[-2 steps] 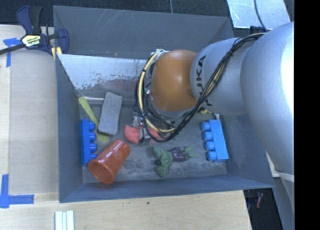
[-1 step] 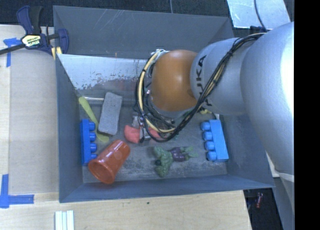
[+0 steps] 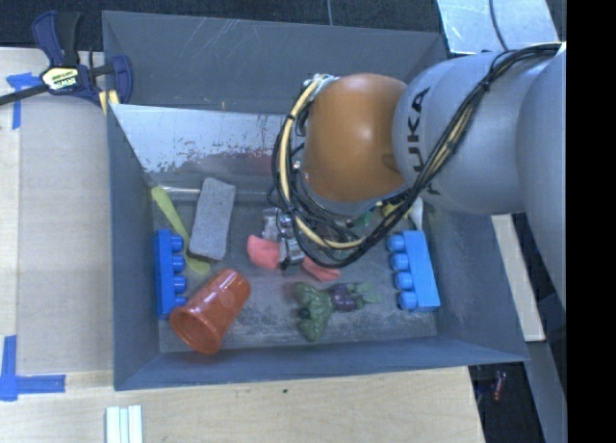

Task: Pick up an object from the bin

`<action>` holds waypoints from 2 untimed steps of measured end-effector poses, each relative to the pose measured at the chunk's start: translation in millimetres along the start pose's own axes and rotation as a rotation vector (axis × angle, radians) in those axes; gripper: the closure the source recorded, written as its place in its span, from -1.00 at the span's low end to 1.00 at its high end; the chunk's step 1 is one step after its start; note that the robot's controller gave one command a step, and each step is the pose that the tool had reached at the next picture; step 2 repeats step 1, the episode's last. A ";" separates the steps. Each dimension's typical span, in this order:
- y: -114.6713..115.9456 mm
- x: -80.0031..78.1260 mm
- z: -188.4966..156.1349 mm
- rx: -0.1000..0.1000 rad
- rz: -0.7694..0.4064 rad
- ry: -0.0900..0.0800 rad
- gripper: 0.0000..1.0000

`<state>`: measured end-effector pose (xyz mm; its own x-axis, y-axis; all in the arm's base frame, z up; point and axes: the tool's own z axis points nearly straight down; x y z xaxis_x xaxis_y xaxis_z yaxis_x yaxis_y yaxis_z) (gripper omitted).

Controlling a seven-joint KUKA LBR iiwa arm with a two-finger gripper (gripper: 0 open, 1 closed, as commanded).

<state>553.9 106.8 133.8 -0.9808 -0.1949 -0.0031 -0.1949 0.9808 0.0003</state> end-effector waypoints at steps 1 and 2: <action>30.8 9.3 -99.3 -0.001 -0.200 0.000 1.00; 30.8 9.3 -99.3 -0.001 -0.200 0.000 1.00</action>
Offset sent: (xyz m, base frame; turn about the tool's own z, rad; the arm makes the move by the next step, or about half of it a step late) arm -0.0321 0.0425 0.2916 -0.2196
